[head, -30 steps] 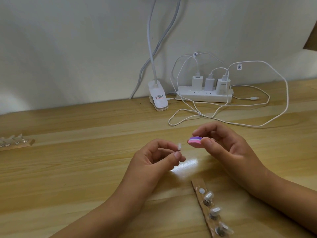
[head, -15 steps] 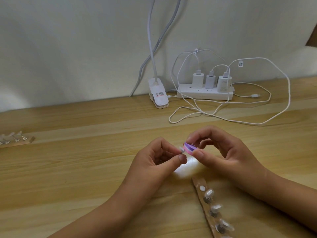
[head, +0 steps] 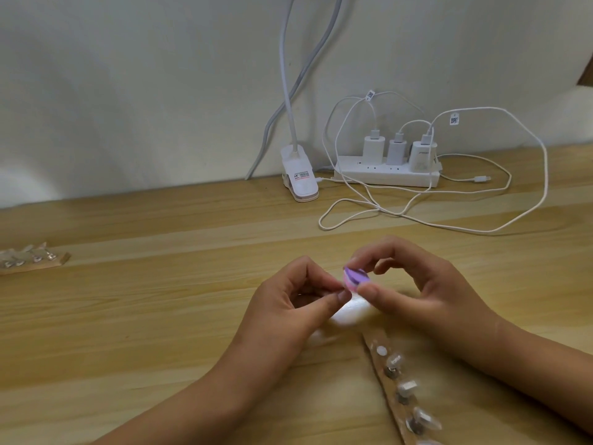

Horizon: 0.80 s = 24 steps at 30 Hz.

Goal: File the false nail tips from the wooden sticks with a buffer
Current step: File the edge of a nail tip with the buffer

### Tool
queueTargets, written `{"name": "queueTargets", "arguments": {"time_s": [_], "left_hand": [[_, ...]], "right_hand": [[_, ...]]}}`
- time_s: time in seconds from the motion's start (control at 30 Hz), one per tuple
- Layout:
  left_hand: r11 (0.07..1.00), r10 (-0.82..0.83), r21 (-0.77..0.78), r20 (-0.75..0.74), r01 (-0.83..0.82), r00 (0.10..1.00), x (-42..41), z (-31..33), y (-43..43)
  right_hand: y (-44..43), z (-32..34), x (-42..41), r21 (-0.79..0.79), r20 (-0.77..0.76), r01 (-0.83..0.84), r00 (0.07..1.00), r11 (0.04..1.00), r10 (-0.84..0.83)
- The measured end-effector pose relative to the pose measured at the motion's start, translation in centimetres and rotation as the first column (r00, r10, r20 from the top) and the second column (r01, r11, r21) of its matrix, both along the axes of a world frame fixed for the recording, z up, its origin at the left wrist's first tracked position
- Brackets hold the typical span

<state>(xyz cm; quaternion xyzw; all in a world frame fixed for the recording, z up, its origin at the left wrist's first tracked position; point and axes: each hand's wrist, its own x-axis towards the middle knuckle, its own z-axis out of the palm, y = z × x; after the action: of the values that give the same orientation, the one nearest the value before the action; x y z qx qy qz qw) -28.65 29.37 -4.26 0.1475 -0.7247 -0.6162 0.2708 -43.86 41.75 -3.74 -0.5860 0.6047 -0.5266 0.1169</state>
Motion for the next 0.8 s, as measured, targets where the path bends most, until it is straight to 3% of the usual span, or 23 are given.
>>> {"name": "queueTargets", "arguments": {"time_s": [0.07,0.2,0.3,0.4,0.5,0.63,0.73,0.8], "left_hand": [[1.0,-0.004,-0.011,0.003,0.004,1.0,-0.01,-0.14,-0.02],[0.999,-0.018,-0.04,0.015,0.019,1.0,-0.07,-0.25,0.06],[0.999,-0.014,-0.046,0.025,0.015,1.0,-0.05,-0.22,0.07],[0.998,0.0,-0.061,0.034,0.002,0.999,-0.01,-0.17,0.09],[0.998,0.005,-0.056,0.046,-0.003,0.999,0.0,0.0,0.2],[0.999,0.0,-0.047,0.056,0.003,0.998,0.02,0.27,0.38],[0.999,0.01,-0.046,0.062,-0.007,0.998,-0.02,0.17,0.32],[0.999,0.008,-0.051,0.069,-0.005,0.998,0.01,0.26,0.37]], "right_hand": [[0.04,0.04,-0.02,0.045,0.107,-0.012,0.994,0.999,0.007],[0.12,0.1,0.11,0.013,0.043,-0.029,0.999,0.999,0.029],[0.1,0.17,-0.02,0.081,0.123,-0.012,0.992,0.997,0.002],[0.14,0.07,0.02,0.039,0.041,-0.011,0.999,0.999,0.01],[0.03,0.08,-0.05,0.09,0.105,0.011,0.994,0.996,-0.021],[0.09,-0.09,0.03,0.032,-0.006,-0.014,1.0,0.999,0.014],[0.04,-0.08,-0.2,0.09,0.07,0.025,0.997,0.996,-0.031],[0.11,0.02,-0.13,0.045,0.005,-0.009,1.0,0.999,0.008]]}}
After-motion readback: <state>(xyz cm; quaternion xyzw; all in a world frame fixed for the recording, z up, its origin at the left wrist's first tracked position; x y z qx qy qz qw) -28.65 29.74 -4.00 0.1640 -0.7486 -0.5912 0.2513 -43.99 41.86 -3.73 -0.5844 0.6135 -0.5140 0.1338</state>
